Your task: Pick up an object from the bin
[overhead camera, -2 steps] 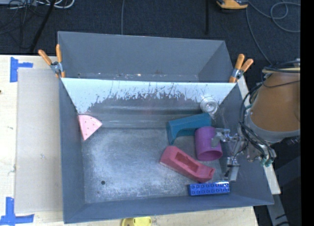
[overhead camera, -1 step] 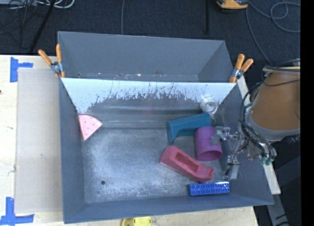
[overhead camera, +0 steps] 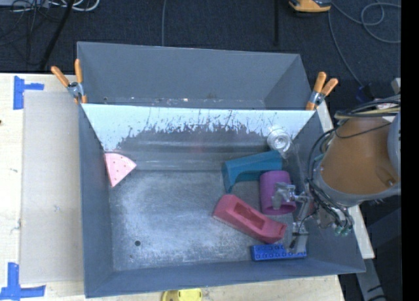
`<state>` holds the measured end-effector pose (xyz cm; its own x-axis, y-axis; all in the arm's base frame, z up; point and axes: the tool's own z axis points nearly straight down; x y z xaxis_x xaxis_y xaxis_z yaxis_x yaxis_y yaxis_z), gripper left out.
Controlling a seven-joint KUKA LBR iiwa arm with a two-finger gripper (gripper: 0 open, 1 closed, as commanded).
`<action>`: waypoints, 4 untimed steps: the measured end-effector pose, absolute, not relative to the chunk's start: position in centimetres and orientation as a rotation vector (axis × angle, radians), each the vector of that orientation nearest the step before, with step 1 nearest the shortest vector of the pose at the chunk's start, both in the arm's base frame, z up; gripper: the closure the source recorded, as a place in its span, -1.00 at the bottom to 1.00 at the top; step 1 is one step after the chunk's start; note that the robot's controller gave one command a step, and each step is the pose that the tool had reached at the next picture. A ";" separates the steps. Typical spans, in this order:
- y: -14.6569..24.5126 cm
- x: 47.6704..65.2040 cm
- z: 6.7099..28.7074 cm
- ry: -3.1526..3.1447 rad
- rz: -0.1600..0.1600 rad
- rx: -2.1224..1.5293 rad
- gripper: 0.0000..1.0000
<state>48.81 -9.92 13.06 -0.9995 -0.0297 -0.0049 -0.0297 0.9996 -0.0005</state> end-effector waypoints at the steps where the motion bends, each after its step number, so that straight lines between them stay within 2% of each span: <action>1: -5.2 48.1 10.5 3.148 0.002 -0.037 -1.00; 2: -3.5 48.4 9.5 3.142 0.005 -0.035 -1.00; 3: -3.2 49.5 7.8 3.124 -0.001 0.134 -1.00; 4: -7.0 50.7 7.8 3.126 0.004 0.000 -1.00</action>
Offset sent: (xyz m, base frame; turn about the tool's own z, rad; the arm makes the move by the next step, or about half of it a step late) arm -0.0043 0.0407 -0.0478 0.0204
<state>50.69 -6.96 7.75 -0.9999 0.0001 -0.0155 0.0000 1.0000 0.0024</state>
